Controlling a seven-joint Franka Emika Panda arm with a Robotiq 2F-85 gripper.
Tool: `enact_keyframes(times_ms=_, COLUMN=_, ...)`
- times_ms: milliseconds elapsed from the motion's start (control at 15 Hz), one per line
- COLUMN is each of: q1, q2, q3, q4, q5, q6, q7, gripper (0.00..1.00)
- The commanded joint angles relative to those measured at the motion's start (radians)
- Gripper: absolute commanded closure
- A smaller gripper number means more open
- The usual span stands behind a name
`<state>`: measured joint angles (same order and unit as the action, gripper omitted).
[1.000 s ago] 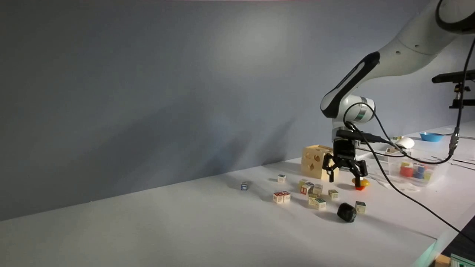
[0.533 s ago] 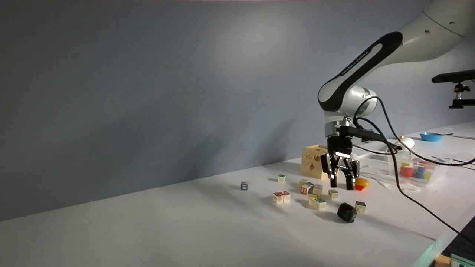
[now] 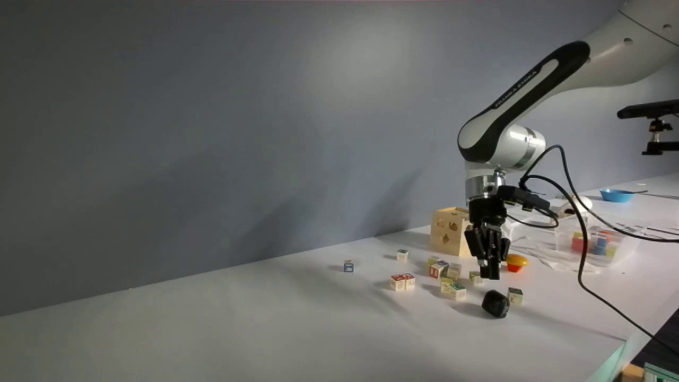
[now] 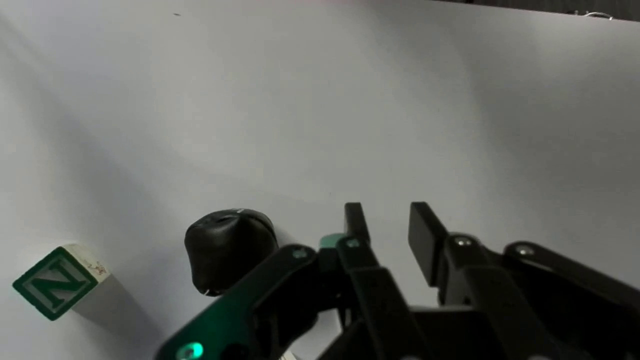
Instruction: Move the black object to the left.
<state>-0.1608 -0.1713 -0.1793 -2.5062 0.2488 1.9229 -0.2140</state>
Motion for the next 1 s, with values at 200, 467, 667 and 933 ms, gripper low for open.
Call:
enact_keyframes(times_ms=200, q1=0.007, q2=0.024, q3=0.007, q4=-0.058, q5=-0.003, q6=0.139, q7=0.024, gripper=1.0)
enact_keyframes(times_ms=467, q1=0.007, q2=0.029, q3=0.008, q4=-0.099, q5=-0.008, q6=0.218, q7=0.044, gripper=1.0)
enact_keyframes(times_ms=667, q1=0.002, q2=0.008, q3=0.009, q4=-0.111, q5=-0.034, q6=0.205, q7=0.089, gripper=1.0)
enact_keyframes(times_ms=933, q1=-0.003, q2=-0.001, q3=0.012, q4=-0.116, q5=-0.097, q6=0.218, q7=0.157, gripper=1.0)
